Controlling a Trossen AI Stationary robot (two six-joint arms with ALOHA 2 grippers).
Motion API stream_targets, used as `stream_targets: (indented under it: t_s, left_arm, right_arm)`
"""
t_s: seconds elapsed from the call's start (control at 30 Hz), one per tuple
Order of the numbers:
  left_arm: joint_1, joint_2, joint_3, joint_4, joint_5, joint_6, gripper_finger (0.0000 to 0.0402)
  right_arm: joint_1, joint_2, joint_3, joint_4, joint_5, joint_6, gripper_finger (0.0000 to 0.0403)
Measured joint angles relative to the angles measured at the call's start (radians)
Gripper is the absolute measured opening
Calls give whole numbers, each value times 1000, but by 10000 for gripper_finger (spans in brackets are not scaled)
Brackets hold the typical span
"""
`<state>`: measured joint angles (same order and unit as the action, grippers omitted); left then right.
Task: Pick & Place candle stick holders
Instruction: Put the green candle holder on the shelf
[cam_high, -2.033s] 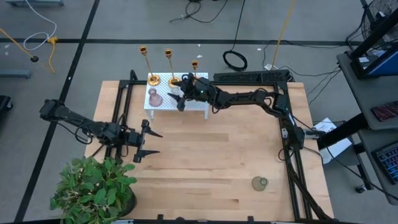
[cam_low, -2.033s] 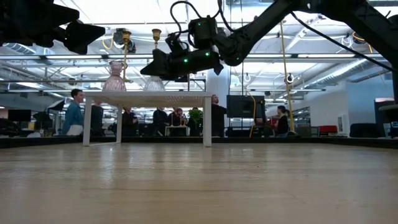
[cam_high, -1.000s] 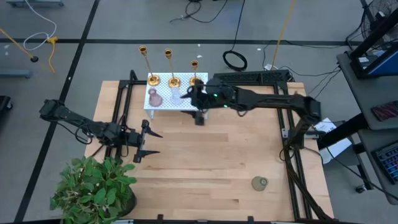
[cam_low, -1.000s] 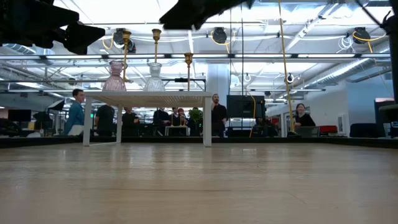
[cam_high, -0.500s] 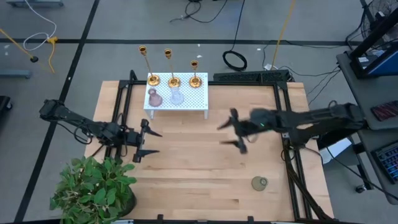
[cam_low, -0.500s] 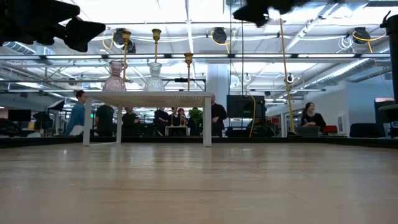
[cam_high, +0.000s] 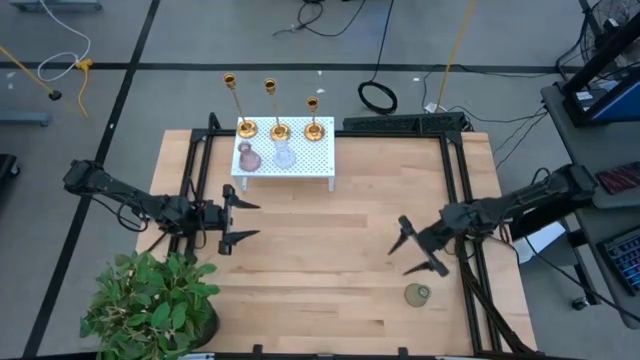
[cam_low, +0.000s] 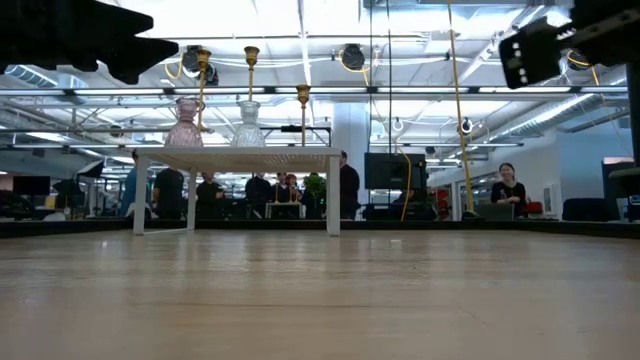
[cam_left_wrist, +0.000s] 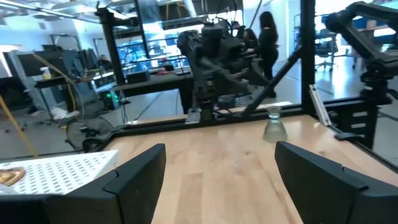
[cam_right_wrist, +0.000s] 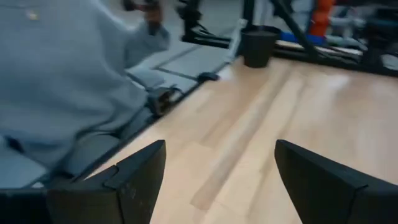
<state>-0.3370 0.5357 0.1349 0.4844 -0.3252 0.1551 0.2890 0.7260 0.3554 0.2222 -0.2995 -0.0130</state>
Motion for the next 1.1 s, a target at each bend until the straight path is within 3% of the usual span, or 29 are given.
stream_targets:
  t_s: [0.23, 0.4, 0.8, 1.1]
  left_arm:
    - [1, 0, 0, 32, -18, -1, 310]
    - [1, 0, 0, 48, -18, -3, 310]
    - [1, 0, 0, 91, -18, -3, 310]
    - [1, 0, 0, 117, -19, 0, 310]
  right_arm:
    - [84, -17, -167, 193, -99, 23, 297]
    - [160, -16, -245, 320, -97, 19, 297]
    - [331, 30, -303, 410, -92, -80, 297]
    - [375, 163, -305, 423, 35, -60, 297]
